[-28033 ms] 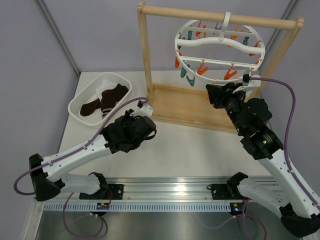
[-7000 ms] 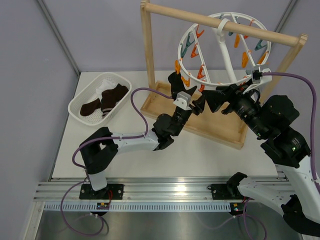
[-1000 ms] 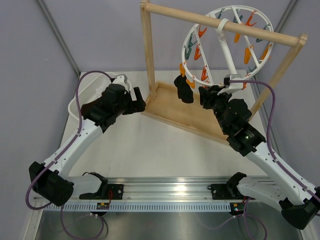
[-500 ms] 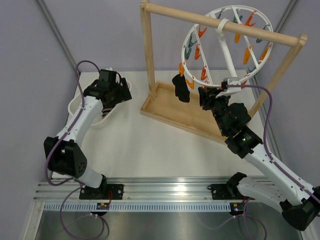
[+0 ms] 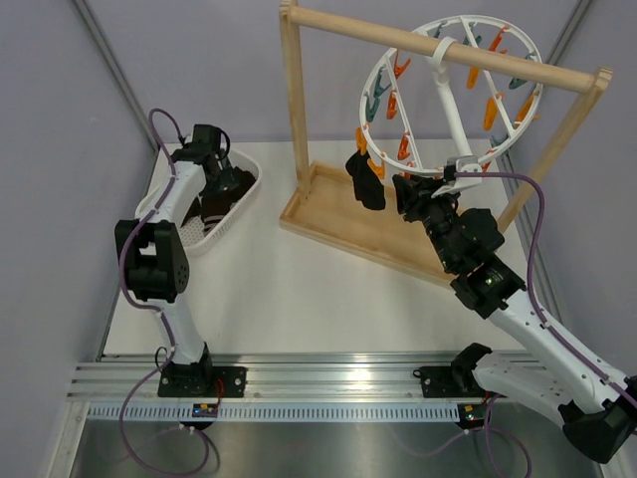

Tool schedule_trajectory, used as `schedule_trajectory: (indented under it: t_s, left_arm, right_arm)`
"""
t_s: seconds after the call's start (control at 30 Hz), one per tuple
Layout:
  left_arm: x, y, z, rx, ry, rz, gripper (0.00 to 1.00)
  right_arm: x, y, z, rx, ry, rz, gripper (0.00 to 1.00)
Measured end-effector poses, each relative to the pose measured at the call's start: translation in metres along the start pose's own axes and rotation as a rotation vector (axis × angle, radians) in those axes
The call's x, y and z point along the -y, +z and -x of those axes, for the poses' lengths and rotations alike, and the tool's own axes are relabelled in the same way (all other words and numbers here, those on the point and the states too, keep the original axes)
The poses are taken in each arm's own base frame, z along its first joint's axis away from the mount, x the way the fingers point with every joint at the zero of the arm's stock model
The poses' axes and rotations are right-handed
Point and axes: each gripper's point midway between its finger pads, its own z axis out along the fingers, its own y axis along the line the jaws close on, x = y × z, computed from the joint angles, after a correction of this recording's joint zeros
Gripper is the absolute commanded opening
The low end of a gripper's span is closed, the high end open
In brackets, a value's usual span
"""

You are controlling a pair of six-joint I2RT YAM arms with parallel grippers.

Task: Clip the socks to the hanger
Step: Pick up the sock from the bin.

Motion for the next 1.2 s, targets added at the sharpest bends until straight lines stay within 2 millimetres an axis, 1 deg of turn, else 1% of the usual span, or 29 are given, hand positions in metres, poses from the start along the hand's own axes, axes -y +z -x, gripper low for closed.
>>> schedule_trajectory:
  t_s: [0.1,0.17,0.37,0.53,0.63,0.77,0.93,1.03,1.17,1.2]
  left_arm:
    - [-0.013,0.024,-0.008,-0.043,-0.013,0.045,0.87]
    - [-0.021,0.035,-0.011,-0.061,-0.026,0.065,0.87]
    - [-0.043,0.052,-0.013,-0.069,-0.087,0.085,0.86]
    - [-0.055,0.058,-0.014,-0.083,-0.122,0.084,0.86]
    - [-0.054,0.062,-0.014,-0.082,-0.144,0.061,0.86]
    - [-0.047,0.064,-0.021,-0.112,-0.159,0.013,0.86]
    - [-0.03,0.064,-0.017,-0.11,-0.193,-0.073,0.86]
    - [-0.024,0.066,-0.015,-0.105,-0.212,-0.102,0.85]
    - [-0.02,0.073,-0.014,-0.114,-0.211,-0.101,0.83]
    - [-0.016,0.076,-0.012,-0.113,-0.209,-0.102,0.81]
  right_arm:
    - [-0.001,-0.002,0.002,0.005,0.004,0.007,0.0]
    - [-0.001,-0.003,0.003,0.008,0.006,0.011,0.0]
    - [-0.005,-0.004,0.003,0.003,0.007,0.033,0.0]
    - [-0.006,-0.005,0.002,-0.001,0.009,0.042,0.0]
    - [-0.007,-0.004,0.002,-0.003,0.012,0.046,0.0]
    - [-0.009,-0.003,-0.001,-0.015,0.019,0.053,0.0]
    - [-0.012,0.001,-0.004,-0.042,0.019,0.064,0.0]
    - [-0.014,0.001,-0.003,-0.05,0.021,0.069,0.0]
    - [-0.014,-0.001,-0.003,-0.068,0.016,0.07,0.0]
    - [-0.014,-0.001,-0.003,-0.071,0.015,0.069,0.0]
